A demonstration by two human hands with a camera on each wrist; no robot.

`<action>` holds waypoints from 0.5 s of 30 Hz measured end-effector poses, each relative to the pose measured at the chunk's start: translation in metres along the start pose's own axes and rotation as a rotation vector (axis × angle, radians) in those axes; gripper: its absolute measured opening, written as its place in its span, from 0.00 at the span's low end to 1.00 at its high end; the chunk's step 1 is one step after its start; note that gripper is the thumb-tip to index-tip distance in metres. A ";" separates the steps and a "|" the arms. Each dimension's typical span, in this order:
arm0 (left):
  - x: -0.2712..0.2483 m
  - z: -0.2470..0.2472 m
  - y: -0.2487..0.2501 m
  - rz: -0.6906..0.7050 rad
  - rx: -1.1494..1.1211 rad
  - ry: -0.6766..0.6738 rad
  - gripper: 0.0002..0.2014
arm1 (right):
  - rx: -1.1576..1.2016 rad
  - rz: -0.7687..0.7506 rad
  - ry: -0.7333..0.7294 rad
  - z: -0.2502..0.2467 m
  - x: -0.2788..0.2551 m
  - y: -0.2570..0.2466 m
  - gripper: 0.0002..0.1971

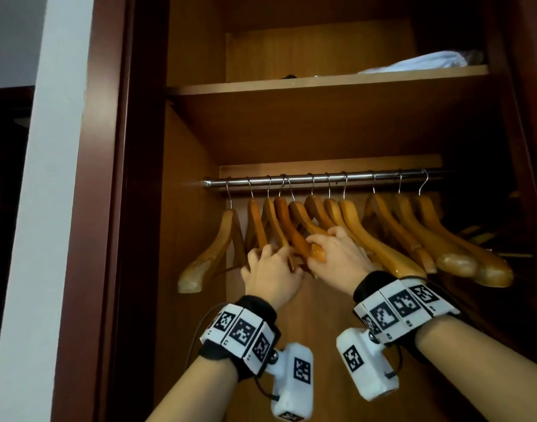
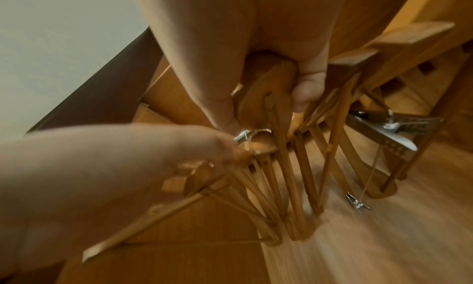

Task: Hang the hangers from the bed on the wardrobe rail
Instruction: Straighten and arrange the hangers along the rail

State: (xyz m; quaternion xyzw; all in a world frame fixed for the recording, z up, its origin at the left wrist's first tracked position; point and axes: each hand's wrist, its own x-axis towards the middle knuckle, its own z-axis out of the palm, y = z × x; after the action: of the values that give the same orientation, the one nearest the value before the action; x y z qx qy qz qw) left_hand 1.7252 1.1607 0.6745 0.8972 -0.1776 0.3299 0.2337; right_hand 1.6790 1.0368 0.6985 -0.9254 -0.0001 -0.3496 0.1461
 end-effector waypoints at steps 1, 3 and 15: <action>0.000 0.000 -0.002 -0.019 0.026 -0.019 0.21 | 0.003 -0.001 0.007 0.000 0.000 -0.001 0.26; 0.000 0.002 -0.005 -0.066 0.061 -0.031 0.21 | 0.011 -0.001 0.015 0.000 0.001 -0.004 0.25; 0.000 0.000 -0.011 -0.130 0.231 -0.003 0.25 | 0.034 0.074 0.072 0.007 0.000 -0.011 0.22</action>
State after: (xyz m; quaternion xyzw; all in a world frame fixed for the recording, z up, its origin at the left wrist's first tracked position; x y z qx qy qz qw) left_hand 1.7304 1.1699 0.6717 0.9283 -0.0801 0.3310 0.1494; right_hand 1.6821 1.0489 0.6967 -0.9089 0.0335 -0.3771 0.1748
